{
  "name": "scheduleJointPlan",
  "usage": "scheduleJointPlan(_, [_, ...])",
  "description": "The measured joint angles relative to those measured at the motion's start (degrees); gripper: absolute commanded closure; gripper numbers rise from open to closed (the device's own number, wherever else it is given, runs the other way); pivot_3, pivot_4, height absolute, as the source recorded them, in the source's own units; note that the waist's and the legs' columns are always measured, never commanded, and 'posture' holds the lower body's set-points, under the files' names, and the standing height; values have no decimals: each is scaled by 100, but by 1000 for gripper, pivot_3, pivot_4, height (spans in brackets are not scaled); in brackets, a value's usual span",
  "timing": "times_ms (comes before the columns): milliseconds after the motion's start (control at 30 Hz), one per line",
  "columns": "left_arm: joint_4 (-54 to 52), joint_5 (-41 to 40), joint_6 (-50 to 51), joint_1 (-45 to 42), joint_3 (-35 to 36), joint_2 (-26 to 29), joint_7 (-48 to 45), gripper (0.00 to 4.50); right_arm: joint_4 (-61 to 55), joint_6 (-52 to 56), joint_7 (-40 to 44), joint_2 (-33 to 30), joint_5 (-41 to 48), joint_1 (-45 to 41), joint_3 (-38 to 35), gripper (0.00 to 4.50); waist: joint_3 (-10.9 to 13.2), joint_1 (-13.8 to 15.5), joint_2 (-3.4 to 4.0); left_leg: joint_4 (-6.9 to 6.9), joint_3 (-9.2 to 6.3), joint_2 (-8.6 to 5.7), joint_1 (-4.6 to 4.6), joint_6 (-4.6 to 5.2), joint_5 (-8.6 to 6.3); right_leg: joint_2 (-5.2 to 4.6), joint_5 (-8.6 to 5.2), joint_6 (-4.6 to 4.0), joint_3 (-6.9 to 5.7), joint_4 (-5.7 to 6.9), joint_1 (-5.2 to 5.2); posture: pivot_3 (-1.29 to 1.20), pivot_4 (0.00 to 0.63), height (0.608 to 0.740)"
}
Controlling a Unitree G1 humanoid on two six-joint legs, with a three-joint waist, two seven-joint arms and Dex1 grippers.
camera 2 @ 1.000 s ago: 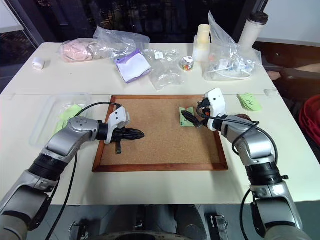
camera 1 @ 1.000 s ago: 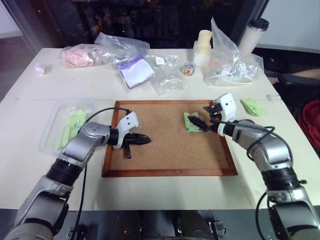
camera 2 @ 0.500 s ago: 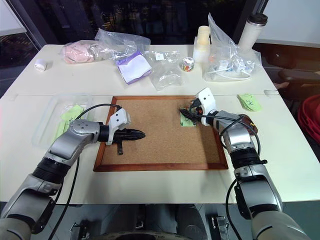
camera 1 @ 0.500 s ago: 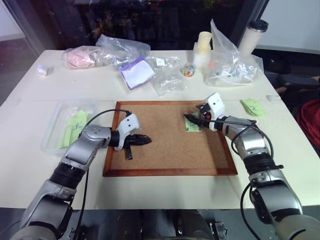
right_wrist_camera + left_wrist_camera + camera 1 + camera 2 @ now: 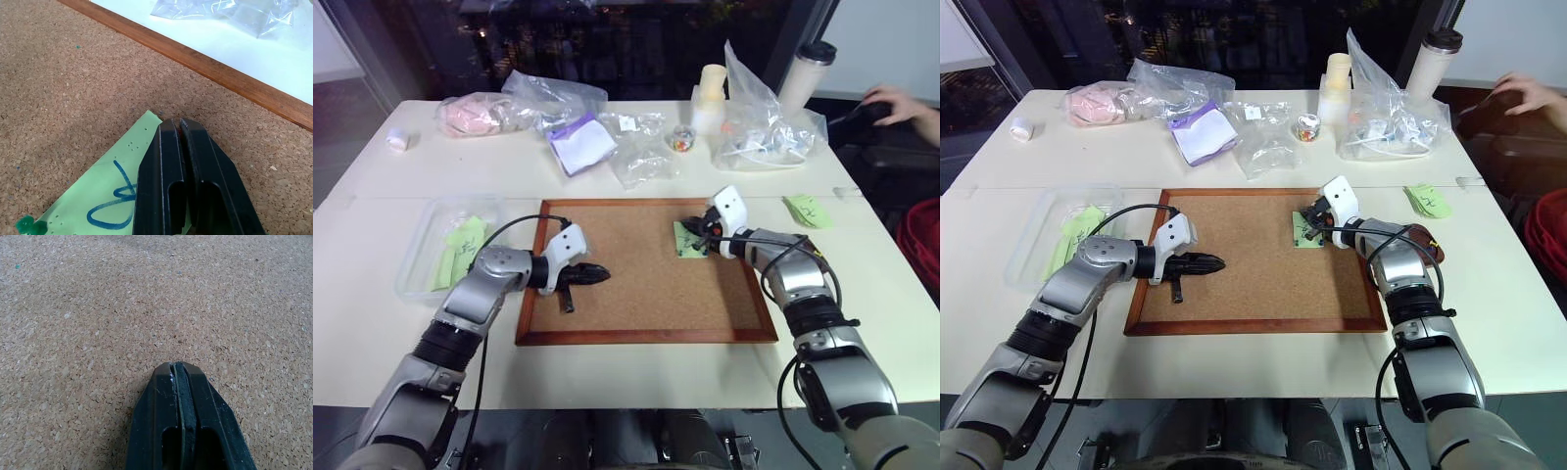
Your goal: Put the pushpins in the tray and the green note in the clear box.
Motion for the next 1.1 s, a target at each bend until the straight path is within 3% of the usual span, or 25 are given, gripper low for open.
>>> scheduleJointPlan(567, [-2,204,-66,-22,-31,-80,25,4500,-1099,136,-372,78,429,312,-835,4474,-1,18,3,-7,3,1,25,0,-1,-6,-1,0,7,-3,21,0,150,734])
scheduleJointPlan(833, [81,237,-164,-73,-39,-41,-86,4500,-2826,1270,-1185,-771,492,2000,-1913,4474,-7,-3,13,-15,1,-1,27,1,-2,-5,-1,0,12,-9,22,0,150,734])
scheduleJointPlan(967, [94,238,-181,-91,-14,-25,-182,4500,-3339,1663,-1313,-869,551,2750,-2242,4474,-9,-15,15,-15,1,-1,28,3,-3,-1,-1,0,17,-11,22,0,150,734])
scheduleJointPlan(1100, [113,243,-189,-98,-11,-35,-220,4500,-3465,1811,-1351,-887,550,2982,-2308,4474,-10,-16,17,-15,1,-1,29,4,-3,1,-1,0,20,-11,21,0,150,734])
